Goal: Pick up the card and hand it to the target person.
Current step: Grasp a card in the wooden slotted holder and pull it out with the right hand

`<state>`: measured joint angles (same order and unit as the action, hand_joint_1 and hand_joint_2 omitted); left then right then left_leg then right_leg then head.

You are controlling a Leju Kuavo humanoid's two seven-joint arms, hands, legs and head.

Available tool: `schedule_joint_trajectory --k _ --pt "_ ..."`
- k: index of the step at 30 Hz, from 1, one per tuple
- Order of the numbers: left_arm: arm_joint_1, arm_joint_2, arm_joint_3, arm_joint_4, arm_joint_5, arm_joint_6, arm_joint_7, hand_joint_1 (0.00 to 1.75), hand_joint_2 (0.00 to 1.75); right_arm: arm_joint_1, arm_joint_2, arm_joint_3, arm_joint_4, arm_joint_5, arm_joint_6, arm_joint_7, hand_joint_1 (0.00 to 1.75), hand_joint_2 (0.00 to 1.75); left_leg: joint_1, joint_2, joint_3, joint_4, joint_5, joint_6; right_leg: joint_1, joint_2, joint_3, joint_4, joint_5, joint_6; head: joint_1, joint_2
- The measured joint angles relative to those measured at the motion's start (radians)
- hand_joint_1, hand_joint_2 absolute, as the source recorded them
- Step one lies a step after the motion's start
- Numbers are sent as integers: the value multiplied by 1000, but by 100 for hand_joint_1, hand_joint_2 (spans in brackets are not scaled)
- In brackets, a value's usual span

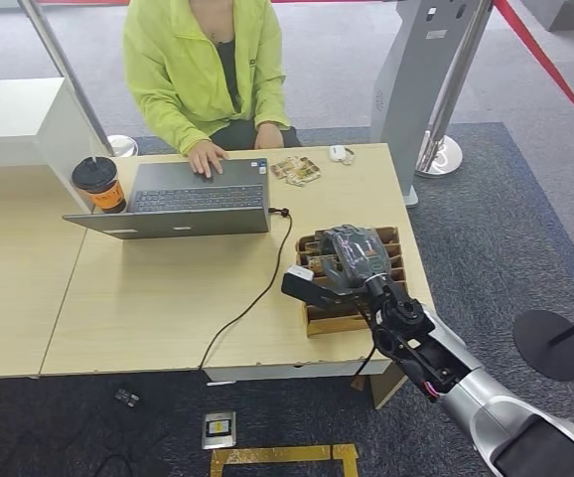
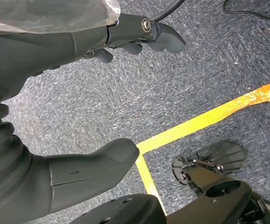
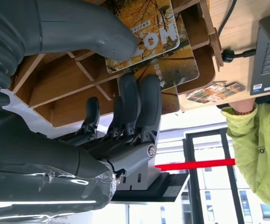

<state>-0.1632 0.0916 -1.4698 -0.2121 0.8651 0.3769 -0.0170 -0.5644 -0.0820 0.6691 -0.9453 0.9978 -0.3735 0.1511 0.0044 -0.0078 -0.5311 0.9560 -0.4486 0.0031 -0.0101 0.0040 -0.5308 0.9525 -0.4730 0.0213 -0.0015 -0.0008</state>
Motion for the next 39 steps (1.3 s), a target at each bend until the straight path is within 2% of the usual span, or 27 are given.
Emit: schedule_joint_trajectory --k 26,39 --pt "1 0 0 0 10 2 -8 0 175 2 8 6 1 18 26 -2 103 175 0 0 0 0 0 0 0 0 0 0 0 0 0 0" --pt "0 0 0 0 7 1 -8 0 175 3 11 13 3 32 31 2 113 175 0 0 0 0 0 0 0 0 0 0 0 0 0 0"
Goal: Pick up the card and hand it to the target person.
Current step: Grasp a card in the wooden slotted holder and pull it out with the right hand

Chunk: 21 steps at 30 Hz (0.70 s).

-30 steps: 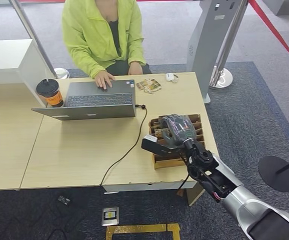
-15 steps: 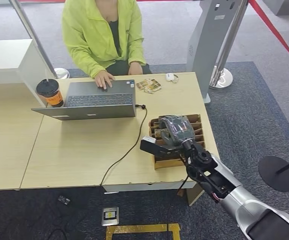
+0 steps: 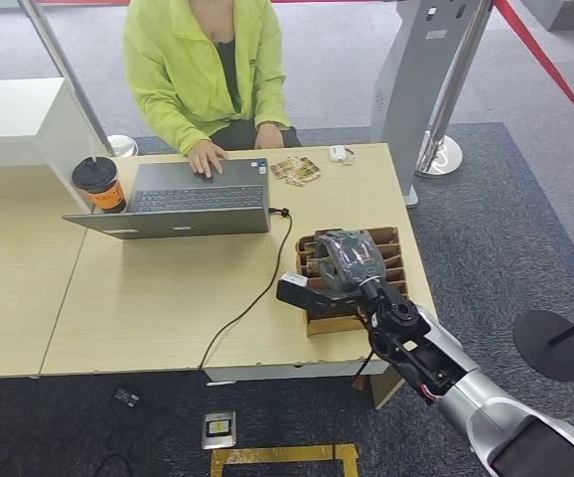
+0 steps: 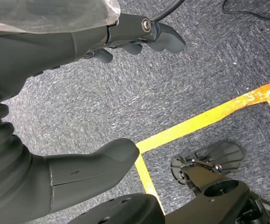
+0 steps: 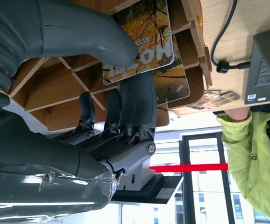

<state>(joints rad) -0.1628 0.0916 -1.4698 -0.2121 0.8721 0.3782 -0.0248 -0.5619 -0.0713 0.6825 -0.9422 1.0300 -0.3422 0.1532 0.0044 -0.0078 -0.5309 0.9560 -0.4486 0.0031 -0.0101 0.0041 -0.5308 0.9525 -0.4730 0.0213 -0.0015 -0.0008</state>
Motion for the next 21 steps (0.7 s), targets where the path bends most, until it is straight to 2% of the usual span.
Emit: schedule_joint_trajectory --k 6,12,16,21 --pt "0 0 0 0 0 0 0 0 175 0 1 3 0 19 6 6 125 175 0 0 0 0 0 0 0 0 0 0 0 0 0 0" --pt "0 0 0 0 0 0 0 0 175 0 2 3 -10 23 41 4 161 175 0 0 1 0 0 0 0 0 0 0 0 0 0 0" --pt "0 0 0 0 0 -2 -5 0 175 0 -4 3 -46 -13 136 -17 167 175 0 1 2 0 0 0 0 1 1 0 0 0 0 0" --pt "0 1 0 0 2 -5 -8 0 175 -10 -42 4 -123 -66 287 -31 173 175 0 1 2 0 0 0 0 1 1 0 0 0 0 0"
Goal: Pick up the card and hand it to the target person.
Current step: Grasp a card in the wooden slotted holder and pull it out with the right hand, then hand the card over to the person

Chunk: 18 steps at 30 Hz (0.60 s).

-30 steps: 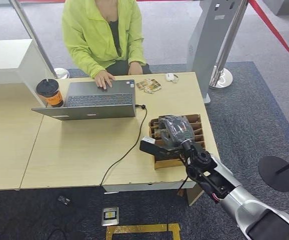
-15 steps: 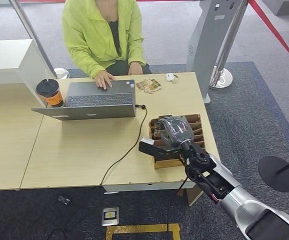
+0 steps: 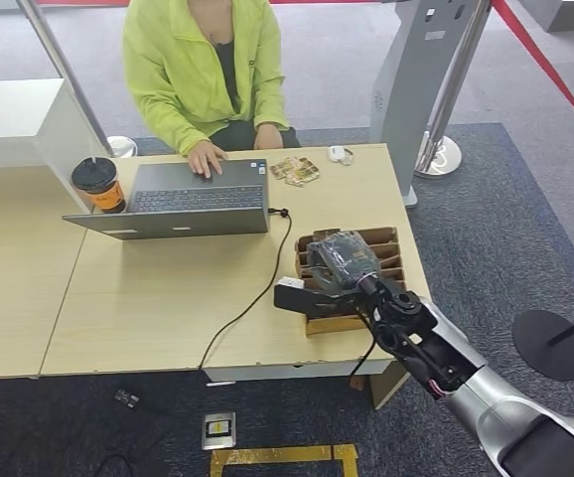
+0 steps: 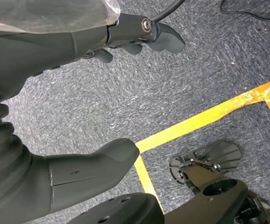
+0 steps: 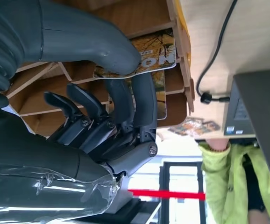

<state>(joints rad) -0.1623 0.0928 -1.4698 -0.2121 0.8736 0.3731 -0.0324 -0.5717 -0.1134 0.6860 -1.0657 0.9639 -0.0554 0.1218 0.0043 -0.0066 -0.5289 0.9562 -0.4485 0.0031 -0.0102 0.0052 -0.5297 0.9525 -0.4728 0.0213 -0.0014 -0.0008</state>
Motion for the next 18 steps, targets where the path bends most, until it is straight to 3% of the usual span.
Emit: schedule_joint_trajectory --k 9,18 --pt "1 -1 0 0 0 -1 -1 0 175 -100 -127 42 -191 -173 255 27 175 175 0 0 -1 0 0 0 0 0 -1 0 0 0 0 0" --pt "0 -9 0 0 8 4 -4 0 175 -295 -223 126 -302 -349 347 55 175 175 0 0 -1 0 0 0 0 0 -1 0 0 0 -1 0"
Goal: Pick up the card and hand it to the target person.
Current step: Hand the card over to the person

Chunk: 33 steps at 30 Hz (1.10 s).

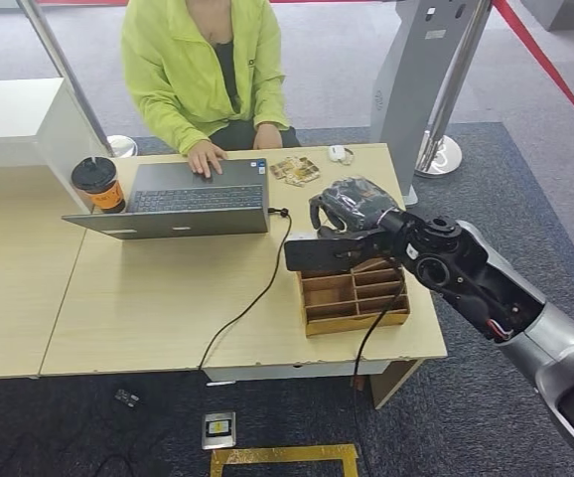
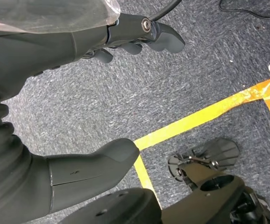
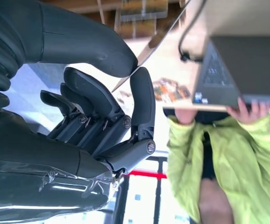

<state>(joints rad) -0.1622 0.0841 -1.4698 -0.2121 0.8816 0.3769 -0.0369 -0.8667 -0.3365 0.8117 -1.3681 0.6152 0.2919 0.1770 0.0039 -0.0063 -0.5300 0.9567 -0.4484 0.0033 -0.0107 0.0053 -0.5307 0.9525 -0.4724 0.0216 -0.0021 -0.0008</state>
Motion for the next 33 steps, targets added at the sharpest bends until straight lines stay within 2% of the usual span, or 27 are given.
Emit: schedule_joint_trajectory --k 3,7,9,12,15,18,23,28,33 --pt "0 0 0 0 1 0 0 0 175 -9 -3 4 -4 -9 2 2 175 175 0 0 0 0 0 0 0 0 0 0 0 0 0 0" --pt "0 -6 0 0 8 2 -6 0 175 -211 -58 69 -36 -147 -22 49 175 175 0 0 0 0 0 0 0 0 0 0 0 0 1 0" --pt "0 -6 0 0 8 2 -6 0 175 -250 -66 80 -35 -165 -51 56 175 175 0 -1 -1 0 0 0 0 0 0 0 0 0 1 0" --pt "-2 -6 0 0 5 2 -6 0 175 -278 -73 93 -24 -165 -130 59 175 175 0 -1 -1 0 0 0 0 0 0 0 0 0 1 0" --pt "-8 -8 0 0 -7 1 -1 0 175 -280 -66 109 23 -99 -269 59 175 175 0 -1 -1 0 0 0 0 -1 0 0 0 0 1 0" --pt "-18 -12 0 0 -21 0 10 0 175 -271 -29 124 114 26 -413 73 175 175 0 -2 -1 0 0 0 0 -2 1 0 0 0 1 0" --pt "-40 -17 -1 0 -35 -3 23 0 175 -262 82 150 333 202 -526 118 175 175 1 -2 -1 0 1 -1 0 -2 1 1 1 0 0 0" --pt "-47 -18 -1 0 -29 2 25 0 175 -277 206 175 547 318 -556 187 175 175 1 -3 -2 0 1 -1 1 -2 0 1 0 0 -1 0" --pt "-41 -18 -1 0 -19 10 25 0 175 -300 295 193 698 378 -555 245 175 175 1 -3 -2 0 1 -1 2 -2 0 1 0 0 0 0"
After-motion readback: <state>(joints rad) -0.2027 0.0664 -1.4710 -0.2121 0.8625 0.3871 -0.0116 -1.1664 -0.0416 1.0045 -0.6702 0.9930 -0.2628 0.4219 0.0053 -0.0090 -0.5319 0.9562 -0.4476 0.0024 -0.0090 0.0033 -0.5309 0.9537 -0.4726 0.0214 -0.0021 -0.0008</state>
